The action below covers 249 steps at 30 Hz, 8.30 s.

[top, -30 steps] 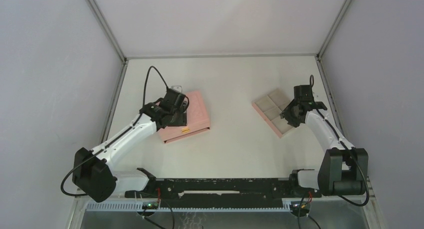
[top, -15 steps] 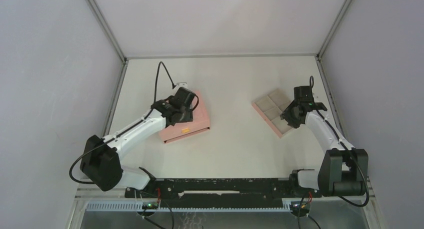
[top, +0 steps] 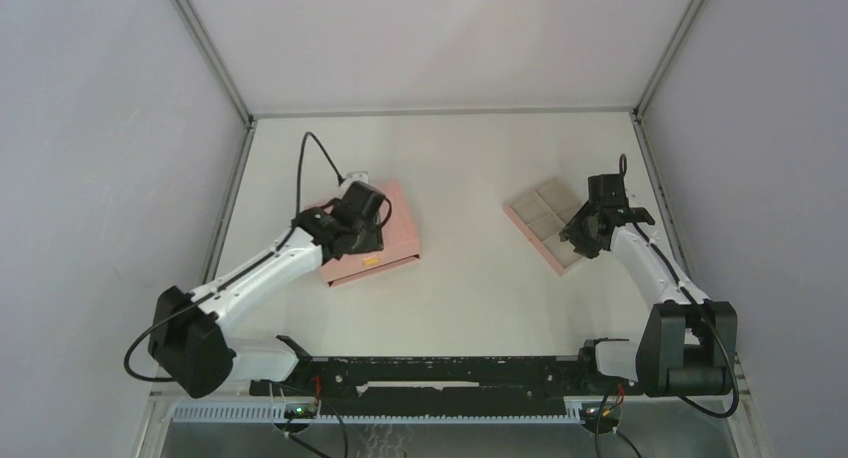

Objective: Organize the mixed jewelry

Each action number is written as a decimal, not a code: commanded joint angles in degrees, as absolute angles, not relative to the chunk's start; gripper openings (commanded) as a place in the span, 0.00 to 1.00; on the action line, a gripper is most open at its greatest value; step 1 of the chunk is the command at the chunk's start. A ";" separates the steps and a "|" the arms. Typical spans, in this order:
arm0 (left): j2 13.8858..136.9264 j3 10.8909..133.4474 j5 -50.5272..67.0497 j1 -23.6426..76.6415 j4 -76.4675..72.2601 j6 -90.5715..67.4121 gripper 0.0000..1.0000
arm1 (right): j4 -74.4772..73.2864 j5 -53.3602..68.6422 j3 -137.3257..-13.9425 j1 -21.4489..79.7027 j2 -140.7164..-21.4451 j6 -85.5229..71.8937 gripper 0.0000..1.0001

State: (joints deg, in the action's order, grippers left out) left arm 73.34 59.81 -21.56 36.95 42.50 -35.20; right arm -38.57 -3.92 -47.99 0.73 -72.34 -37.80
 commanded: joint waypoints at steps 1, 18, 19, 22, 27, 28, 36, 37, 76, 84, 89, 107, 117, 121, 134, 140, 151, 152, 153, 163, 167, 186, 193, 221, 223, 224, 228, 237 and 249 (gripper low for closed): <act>78.81 48.87 -13.92 37.19 35.11 -40.92 0.49 | -37.42 -2.93 -47.55 0.46 -71.71 -37.04 0.48; 67.27 62.75 -20.62 17.48 47.72 -30.93 0.55 | -39.17 -8.61 -44.35 -3.31 -71.04 -35.98 0.54; 66.27 61.14 -19.72 15.23 46.99 -30.74 0.55 | -38.77 -7.78 -43.98 -3.40 -71.64 -35.63 0.54; 63.72 55.88 -17.47 9.16 45.15 -30.89 0.56 | -37.71 -5.68 -43.61 -3.43 -75.45 -34.98 0.54; 60.93 46.48 -11.70 3.96 40.77 -32.49 0.57 | -33.81 -0.75 -42.19 -3.11 -79.81 -34.07 0.49; 60.64 45.13 -10.19 4.00 39.85 -32.76 0.57 | -33.42 -0.63 -42.11 -2.54 -79.82 -33.88 0.49; 63.15 40.61 -0.46 12.54 32.47 -40.26 0.56 | -35.80 -6.49 -43.48 2.72 -73.98 -33.70 0.53; 63.82 40.86 -0.44 15.20 31.59 -41.55 0.56 | -36.56 -7.18 -43.50 2.75 -72.22 -34.14 0.55; 55.59 50.66 -10.28 27.07 39.29 -41.55 0.59 | -43.75 14.28 -62.68 22.64 -95.47 -21.06 0.73; 58.38 51.74 -8.12 27.07 37.08 -40.39 0.59 | -53.85 -1.99 -55.96 19.28 -73.85 -30.89 0.72; 58.81 51.57 -7.71 27.06 36.59 -40.03 0.59 | -47.20 -7.96 -47.54 21.53 -60.91 -58.22 0.71; 53.85 49.00 -9.68 27.07 38.77 -40.17 0.60 | -43.67 -11.71 -44.91 27.19 -72.84 -88.89 0.74; 53.48 49.14 -10.78 26.99 39.73 -39.99 0.60 | -40.70 -6.46 -44.09 27.71 -79.82 -91.05 0.65; 53.74 49.21 -11.00 26.98 39.70 -39.90 0.60 | -39.77 -5.58 -42.53 27.76 -81.43 -90.85 0.54; 56.98 53.95 -7.84 20.32 40.40 -36.97 0.61 | -44.41 -16.08 -42.36 27.63 -73.98 -74.06 0.00; 64.62 59.36 -3.71 13.43 37.00 -34.84 0.61 | -48.81 -11.22 -42.92 28.26 -70.07 -63.16 0.00; 80.30 64.98 3.71 5.82 31.15 -35.18 0.61 | -54.39 -6.86 -50.54 40.62 -77.80 -58.37 0.00; 81.62 65.22 4.10 5.52 30.95 -35.05 0.61 | -54.63 -7.02 -51.58 41.88 -79.18 -58.33 0.00; 82.72 65.48 4.32 5.39 30.79 -34.80 0.61 | -54.93 -7.10 -52.84 43.27 -80.75 -58.23 0.00; 86.58 65.31 7.94 5.37 29.34 -33.80 0.61 | -54.93 -4.31 -58.63 47.38 -89.11 -59.39 0.00; 87.37 65.14 8.58 5.40 28.92 -33.60 0.61 | -55.02 -4.77 -59.62 47.13 -90.37 -59.26 0.00; 87.54 57.92 13.30 6.26 25.00 -34.63 0.61 | -51.71 -7.37 -64.17 42.40 -91.54 -60.93 0.00; 87.61 57.35 13.65 7.75 24.61 -35.28 0.60 | -52.26 -8.26 -65.05 43.16 -92.85 -62.62 0.00; 85.92 53.51 14.85 13.43 21.91 -38.88 0.60 | -42.69 -5.66 -66.19 43.72 -96.97 -68.04 0.00; 86.34 54.12 14.92 14.42 21.89 -39.09 0.60 | -41.90 -5.63 -66.75 43.70 -97.53 -67.41 0.00; 86.57 54.39 14.91 14.99 21.94 -39.23 0.60 | -41.35 -5.63 -67.10 43.68 -97.88 -66.69 0.00; 86.57 55.51 14.73 17.42 22.35 -39.54 0.60 | -38.68 -7.29 -69.55 43.36 -100.07 -60.22 0.00; 82.52 59.50 10.33 17.98 29.13 -36.68 0.61 | -26.98 -2.44 -60.99 41.65 -88.65 -42.59 0.53; 89.39 71.13 9.43 12.24 32.71 -32.33 0.61 | -5.79 7.61 -38.23 28.26 -71.07 -25.96 0.49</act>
